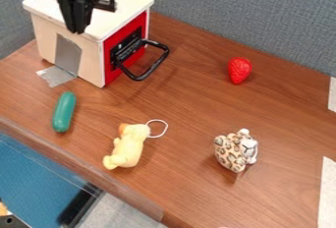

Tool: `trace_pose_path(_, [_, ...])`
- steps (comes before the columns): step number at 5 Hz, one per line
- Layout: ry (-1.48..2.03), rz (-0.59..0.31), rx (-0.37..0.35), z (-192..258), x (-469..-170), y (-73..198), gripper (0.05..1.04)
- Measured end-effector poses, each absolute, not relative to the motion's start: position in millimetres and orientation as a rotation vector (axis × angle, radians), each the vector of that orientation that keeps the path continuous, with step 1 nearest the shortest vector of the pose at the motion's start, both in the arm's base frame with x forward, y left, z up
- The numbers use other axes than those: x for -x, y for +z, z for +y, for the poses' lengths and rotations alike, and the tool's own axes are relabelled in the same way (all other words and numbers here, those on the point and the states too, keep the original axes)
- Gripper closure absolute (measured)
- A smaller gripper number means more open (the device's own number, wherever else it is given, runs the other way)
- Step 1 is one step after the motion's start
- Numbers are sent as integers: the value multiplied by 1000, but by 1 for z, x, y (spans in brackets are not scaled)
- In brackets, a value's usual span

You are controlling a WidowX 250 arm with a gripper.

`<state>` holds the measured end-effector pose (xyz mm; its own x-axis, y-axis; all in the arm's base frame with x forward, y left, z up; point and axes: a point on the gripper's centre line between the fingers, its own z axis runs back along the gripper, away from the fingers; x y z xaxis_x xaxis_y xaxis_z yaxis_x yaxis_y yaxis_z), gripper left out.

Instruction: Move the light blue object to the top of the drawer

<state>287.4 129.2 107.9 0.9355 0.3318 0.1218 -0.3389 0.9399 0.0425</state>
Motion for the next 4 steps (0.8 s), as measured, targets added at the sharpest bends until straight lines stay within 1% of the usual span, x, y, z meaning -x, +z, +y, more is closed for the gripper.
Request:
trace_pose_path(1, [349, -102, -99, 127, -270, 100, 622])
trace_pose_path(2, [358, -93, -119, 124, -255, 92, 309])
trace_pose_path(3, [366, -76, -117, 117, -244, 79, 85])
trace_pose_path(4, [349, -97, -103, 114, -243, 65, 80])
